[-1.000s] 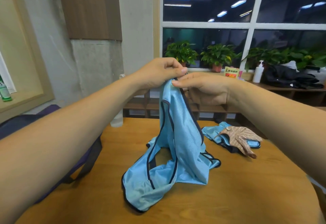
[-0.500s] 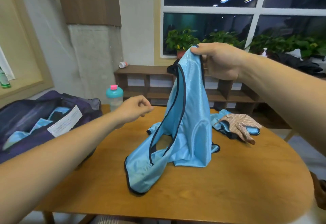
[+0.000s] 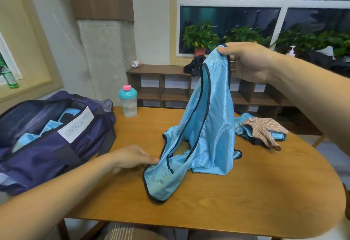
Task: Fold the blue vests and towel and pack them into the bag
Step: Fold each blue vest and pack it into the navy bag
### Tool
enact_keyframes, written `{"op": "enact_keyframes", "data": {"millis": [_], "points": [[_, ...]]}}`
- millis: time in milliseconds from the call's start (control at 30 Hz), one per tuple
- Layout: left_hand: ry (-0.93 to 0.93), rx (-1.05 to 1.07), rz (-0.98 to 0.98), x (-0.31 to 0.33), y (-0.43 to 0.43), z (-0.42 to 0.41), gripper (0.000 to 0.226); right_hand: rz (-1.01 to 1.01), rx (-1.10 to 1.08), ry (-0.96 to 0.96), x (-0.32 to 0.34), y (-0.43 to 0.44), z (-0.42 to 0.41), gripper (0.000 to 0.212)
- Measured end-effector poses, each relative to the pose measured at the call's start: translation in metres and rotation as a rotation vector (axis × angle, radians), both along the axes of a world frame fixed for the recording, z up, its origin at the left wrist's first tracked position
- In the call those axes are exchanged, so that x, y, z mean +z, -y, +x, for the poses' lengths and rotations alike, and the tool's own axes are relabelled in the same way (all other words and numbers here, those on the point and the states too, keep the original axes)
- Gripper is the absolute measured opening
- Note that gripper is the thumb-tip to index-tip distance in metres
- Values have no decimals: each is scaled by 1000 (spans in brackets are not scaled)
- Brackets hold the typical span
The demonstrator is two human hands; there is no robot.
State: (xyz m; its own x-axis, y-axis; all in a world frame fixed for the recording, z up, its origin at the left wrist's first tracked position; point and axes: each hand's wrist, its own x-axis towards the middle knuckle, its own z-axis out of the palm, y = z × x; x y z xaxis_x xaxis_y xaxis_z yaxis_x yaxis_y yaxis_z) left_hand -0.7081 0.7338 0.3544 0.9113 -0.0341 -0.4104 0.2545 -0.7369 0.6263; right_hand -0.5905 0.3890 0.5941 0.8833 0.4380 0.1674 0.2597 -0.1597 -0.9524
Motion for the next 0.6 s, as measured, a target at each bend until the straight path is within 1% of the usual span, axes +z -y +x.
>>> {"op": "enact_keyframes", "data": {"millis": [67,133,200,267,433,500,600], "points": [[25,2,-94,6,2,-2,36,-7,-6,6,0,0,0,15],[41,89,-312,11,4,0,21,-10,-7,12,0,1,-1,15],[50,243,-536,16,3,4,16,-9,-12,15,2,2,-3,17],[108,347,-626,24,1,9,17,-16,-17,16,4,4,-5,18],[265,544,-735,49,3,11,30,-25,-35,16,3,6,-10,19],[322,586,-786,60,0,14,33,-22,-47,22,0,5,-9,18],[394,591,-947,78,-6,23,43,-2,-59,28,-3,3,-8,17]]}}
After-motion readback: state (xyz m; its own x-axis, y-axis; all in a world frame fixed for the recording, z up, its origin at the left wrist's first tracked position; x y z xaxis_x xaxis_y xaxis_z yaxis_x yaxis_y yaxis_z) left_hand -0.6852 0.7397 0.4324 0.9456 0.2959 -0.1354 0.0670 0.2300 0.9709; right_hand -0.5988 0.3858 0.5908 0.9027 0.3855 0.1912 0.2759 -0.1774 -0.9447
